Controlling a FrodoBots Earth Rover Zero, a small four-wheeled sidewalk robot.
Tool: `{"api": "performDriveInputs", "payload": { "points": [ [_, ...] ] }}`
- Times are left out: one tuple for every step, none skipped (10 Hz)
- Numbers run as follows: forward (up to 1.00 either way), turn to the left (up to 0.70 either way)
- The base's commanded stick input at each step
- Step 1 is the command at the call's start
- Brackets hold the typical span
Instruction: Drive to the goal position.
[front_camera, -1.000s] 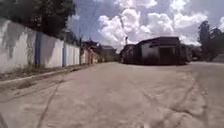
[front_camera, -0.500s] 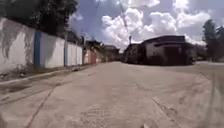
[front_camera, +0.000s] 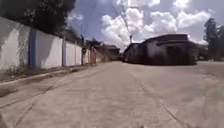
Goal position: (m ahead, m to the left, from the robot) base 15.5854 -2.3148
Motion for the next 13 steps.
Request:
{"api": "performDriveInputs", "payload": {
  "points": [
    [0.85, -0.09],
    [0.85, -0.29],
    [0.85, -0.29],
    [0.85, -0.29],
    [0.85, -0.29],
    [0.85, -0.2],
    [0.85, -0.06],
    [0.85, 0.0],
    [0.85, 0.0],
    [0.85, 0.0],
    [0.85, -0.07],
    [0.85, -0.21],
    [0.85, -0.29]
  ]
}}
